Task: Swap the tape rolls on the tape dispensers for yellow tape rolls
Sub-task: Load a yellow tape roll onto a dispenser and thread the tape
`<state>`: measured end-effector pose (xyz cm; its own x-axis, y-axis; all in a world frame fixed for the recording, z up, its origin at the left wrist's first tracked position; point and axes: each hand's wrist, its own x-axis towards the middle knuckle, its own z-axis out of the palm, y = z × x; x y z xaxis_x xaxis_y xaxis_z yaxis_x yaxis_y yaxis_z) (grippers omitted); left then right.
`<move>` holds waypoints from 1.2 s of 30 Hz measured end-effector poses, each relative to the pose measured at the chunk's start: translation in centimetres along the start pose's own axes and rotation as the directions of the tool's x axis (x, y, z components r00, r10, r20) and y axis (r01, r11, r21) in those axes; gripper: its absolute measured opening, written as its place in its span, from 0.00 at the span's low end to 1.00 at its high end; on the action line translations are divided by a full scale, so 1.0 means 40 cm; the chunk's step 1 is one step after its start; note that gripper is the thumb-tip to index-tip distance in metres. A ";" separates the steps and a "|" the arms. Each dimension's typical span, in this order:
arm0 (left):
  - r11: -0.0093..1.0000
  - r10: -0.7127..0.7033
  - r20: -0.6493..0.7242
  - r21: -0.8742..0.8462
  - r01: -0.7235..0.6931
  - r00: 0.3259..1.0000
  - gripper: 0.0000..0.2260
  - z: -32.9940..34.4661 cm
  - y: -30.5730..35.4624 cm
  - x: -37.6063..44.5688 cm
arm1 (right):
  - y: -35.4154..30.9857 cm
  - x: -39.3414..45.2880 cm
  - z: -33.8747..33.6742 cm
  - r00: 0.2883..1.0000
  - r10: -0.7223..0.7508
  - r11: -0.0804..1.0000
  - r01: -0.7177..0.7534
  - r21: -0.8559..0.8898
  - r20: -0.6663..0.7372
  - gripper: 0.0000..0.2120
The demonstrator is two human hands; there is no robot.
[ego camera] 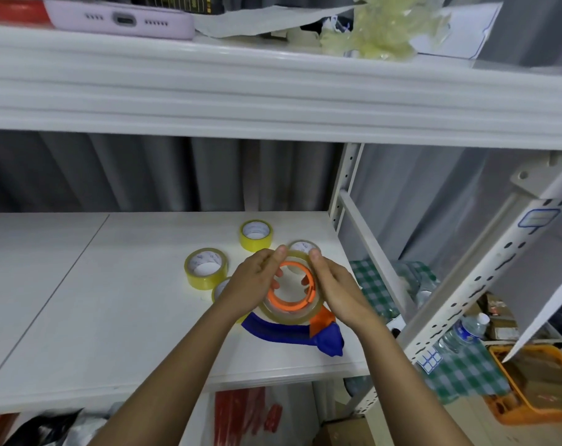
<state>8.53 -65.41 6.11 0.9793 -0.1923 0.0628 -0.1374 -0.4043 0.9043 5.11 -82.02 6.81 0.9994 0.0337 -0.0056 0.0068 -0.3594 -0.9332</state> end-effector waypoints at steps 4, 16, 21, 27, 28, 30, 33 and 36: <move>1.000 -0.024 -0.017 0.020 0.024 1.000 0.25 0.002 0.009 -0.004 | -0.001 0.005 0.000 1.000 -0.005 0.989 0.004 -0.146 -0.006 0.35; 0.991 0.078 -0.169 0.120 -0.059 0.982 0.26 0.006 0.017 -0.015 | 0.004 -0.003 0.028 1.000 -0.001 0.998 -0.001 0.069 0.022 0.19; 0.990 0.078 -0.084 0.121 -0.068 0.993 0.26 0.001 0.001 -0.019 | 0.004 -0.003 0.023 0.997 -0.051 0.999 0.051 0.015 0.052 0.27; 0.999 0.015 0.165 -0.054 -0.006 0.986 0.20 -0.017 -0.026 -0.027 | 0.032 0.001 -0.005 0.997 -0.055 0.990 0.047 0.136 0.053 0.17; 0.999 0.005 0.192 -0.050 0.004 0.981 0.17 -0.014 -0.035 -0.027 | 0.041 0.002 -0.007 0.998 -0.044 0.988 0.036 0.153 0.053 0.14; 0.999 -0.018 0.231 -0.040 0.028 0.973 0.11 -0.004 -0.052 -0.027 | 0.059 0.000 -0.007 0.998 -0.044 0.986 0.037 0.163 0.041 0.14; 0.987 -0.062 0.310 -0.120 0.104 0.949 0.08 0.017 -0.078 -0.030 | 0.089 0.000 0.007 0.998 -0.017 0.987 0.027 0.157 -0.068 0.14; 0.968 -0.094 0.355 -0.184 0.169 0.930 0.06 0.038 -0.097 -0.037 | 0.119 -0.009 0.028 0.989 -0.001 0.985 0.027 0.170 -0.151 0.13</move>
<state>7.41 -64.90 1.86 0.8709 -0.4586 -0.1770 0.0594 -0.2592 0.9640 4.76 -82.72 1.97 0.9930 -0.1070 0.0496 0.0280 -0.1946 -0.9805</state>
